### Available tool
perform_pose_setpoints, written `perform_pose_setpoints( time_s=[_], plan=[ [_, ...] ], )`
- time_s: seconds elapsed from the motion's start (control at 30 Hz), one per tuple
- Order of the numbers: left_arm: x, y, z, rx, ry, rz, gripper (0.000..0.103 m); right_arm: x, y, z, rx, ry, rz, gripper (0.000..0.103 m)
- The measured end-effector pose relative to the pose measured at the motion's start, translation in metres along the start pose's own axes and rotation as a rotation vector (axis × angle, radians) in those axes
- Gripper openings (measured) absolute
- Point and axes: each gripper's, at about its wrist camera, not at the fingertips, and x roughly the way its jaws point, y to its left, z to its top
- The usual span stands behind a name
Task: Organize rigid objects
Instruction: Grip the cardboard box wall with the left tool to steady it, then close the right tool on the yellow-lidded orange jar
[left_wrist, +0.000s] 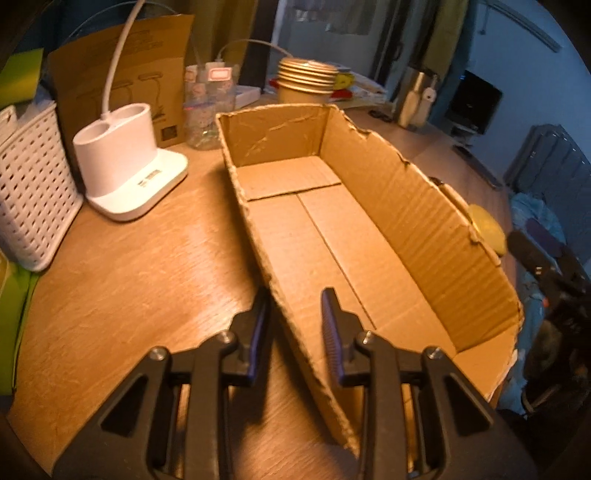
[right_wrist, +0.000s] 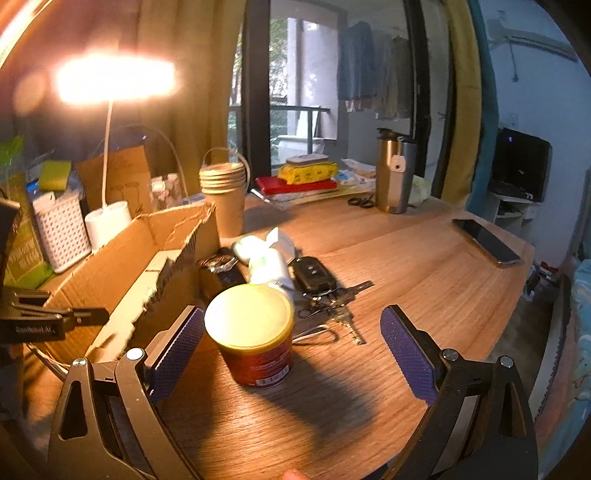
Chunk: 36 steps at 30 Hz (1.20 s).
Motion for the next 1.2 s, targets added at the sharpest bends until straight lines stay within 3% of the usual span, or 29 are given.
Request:
perform_pose_setpoints(
  time_s=[0.47, 1.0, 1.03, 1.1, 1.2],
  plan=[
    [-0.001, 0.013, -0.006, -0.12, -0.032, 0.003, 0.029, 0.02, 0.004, 0.0, -0.029, 0.016, 0.022, 0.098],
    [-0.002, 0.005, -0.006, -0.096, -0.033, 0.018, 0.029, 0.035, 0.006, 0.001, -0.043, 0.036, 0.057, 0.097],
    [-0.001, 0.005, -0.006, -0.096, -0.031, 0.019, 0.029, 0.035, 0.007, 0.001, -0.044, 0.037, 0.057, 0.096],
    [0.0, 0.005, -0.006, -0.096, -0.03, 0.019, 0.029, 0.036, 0.008, 0.001, -0.053, 0.039, 0.055, 0.084],
    [0.0, 0.004, -0.006, -0.095, -0.03, 0.019, 0.029, 0.038, 0.011, 0.0, -0.064, 0.049, 0.052, 0.081]
  ],
)
